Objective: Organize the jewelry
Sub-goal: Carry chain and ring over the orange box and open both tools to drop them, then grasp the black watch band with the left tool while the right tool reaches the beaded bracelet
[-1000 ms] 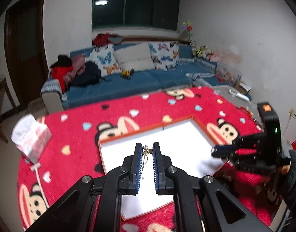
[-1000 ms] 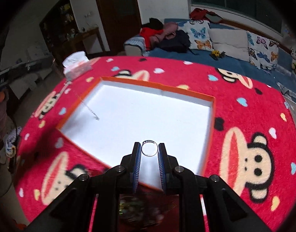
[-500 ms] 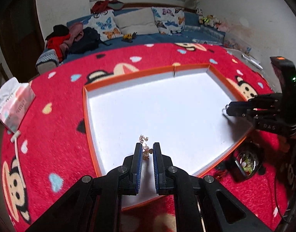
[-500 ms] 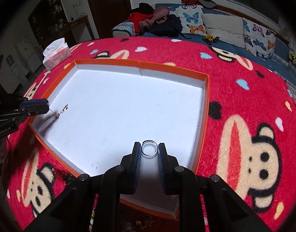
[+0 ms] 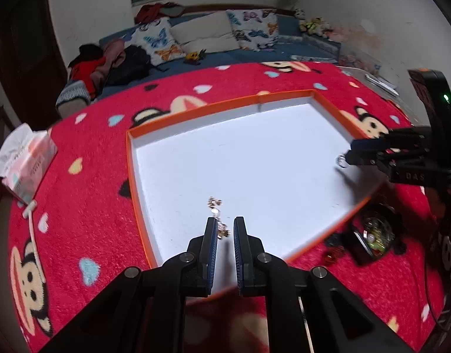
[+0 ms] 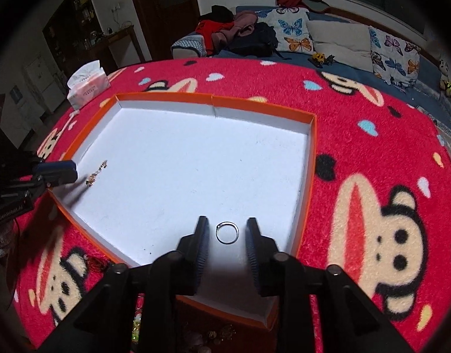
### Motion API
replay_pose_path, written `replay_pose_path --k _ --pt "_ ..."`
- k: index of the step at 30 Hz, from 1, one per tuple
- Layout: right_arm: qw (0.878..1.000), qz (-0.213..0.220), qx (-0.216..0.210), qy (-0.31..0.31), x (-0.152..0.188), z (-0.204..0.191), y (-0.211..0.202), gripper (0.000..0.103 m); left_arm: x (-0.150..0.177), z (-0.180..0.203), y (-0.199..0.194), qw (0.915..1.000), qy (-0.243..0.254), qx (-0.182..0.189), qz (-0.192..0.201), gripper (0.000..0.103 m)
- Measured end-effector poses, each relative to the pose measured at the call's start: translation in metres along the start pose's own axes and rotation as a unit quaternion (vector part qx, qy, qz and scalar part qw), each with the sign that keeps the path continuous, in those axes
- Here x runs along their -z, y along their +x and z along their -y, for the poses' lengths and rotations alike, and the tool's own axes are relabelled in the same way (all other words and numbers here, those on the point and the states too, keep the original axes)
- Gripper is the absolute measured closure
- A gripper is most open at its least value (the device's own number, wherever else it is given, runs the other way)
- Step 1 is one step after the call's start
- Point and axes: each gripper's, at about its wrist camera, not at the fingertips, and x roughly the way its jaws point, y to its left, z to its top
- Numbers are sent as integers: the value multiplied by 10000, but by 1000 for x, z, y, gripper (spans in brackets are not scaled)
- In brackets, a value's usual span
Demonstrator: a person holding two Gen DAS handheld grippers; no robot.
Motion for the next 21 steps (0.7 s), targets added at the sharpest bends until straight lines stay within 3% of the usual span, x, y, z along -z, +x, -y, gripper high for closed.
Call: replay_pose_path --k 4,8,10,11,12,15,21 --pt "9999 151 -30 -54 2 -2 -17 65 5 22 -24 9988 290 336 184 90" --pt "9995 280 -66 -99 7 -5 -32 59 12 54 -41 9927 721 933 252 86" --pt "9994 320 -88 -104 11 -6 -40 59 17 69 -44 9891 910 1136 217 66" --pt "9994 324 -90 -108 13 -7 -41 59 19 78 -45 9871 1027 1207 215 41" --pt "9993 332 -100 -117 16 -7 -44 58 21 86 -45 9860 1116 1214 245 24" --pt "9992 352 -88 -158 23 -9 -51 58 27 108 -41 9786 1547 1331 257 21" --pt "9991 408 -79 -78 33 -3 -59 58 26 126 -14 9694 1793 1673 -114 22"
